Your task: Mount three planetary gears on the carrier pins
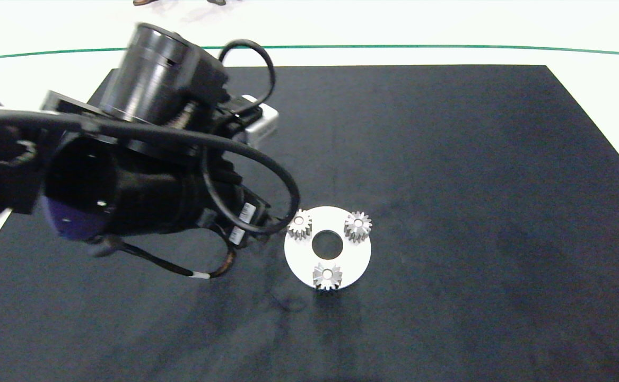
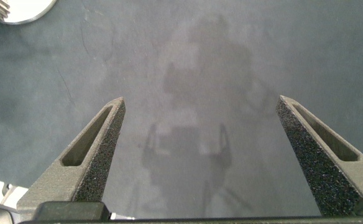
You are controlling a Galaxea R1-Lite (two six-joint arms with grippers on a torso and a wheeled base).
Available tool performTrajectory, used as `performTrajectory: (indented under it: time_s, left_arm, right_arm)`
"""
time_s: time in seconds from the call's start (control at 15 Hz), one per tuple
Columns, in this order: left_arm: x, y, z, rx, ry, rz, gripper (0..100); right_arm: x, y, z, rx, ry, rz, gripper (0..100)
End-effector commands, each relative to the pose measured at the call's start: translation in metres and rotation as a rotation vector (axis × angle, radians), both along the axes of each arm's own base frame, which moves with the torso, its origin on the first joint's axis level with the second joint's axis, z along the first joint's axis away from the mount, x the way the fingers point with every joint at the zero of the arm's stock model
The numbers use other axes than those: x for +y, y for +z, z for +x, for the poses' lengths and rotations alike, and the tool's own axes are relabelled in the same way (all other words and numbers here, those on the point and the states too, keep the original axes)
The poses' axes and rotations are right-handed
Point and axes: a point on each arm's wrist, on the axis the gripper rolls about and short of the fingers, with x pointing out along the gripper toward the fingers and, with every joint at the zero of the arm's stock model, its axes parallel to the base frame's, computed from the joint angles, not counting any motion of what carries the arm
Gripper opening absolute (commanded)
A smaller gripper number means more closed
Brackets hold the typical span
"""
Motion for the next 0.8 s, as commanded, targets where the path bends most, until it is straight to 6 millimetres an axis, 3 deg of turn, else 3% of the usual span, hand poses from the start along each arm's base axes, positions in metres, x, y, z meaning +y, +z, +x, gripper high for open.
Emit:
performTrajectory:
  time_s: [0.07,0.2,0.33,0.6,0.8]
  left_arm:
    - [0.120,0.018,-0.082,-0.113,0.290,-0.078,100]
    - [0.159,-0.002,-0.132,-0.176,0.494,-0.099,100]
    - [0.174,-0.030,-0.181,-0.245,0.644,-0.107,100]
    - [0.173,-0.070,-0.263,-0.423,0.747,-0.148,100]
    - [0.166,-0.110,-0.295,-0.510,0.635,-0.172,100]
  right_arm:
    - [0.002,0.016,0.005,-0.022,-0.012,-0.003,100]
    - [-0.003,0.018,-0.004,-0.058,-0.031,-0.014,100]
    - [-0.012,0.013,-0.023,-0.063,-0.092,-0.016,100]
    - [-0.025,-0.017,-0.096,-0.113,-0.261,-0.058,100]
    - [-0.013,-0.057,-0.141,-0.222,-0.391,-0.067,100]
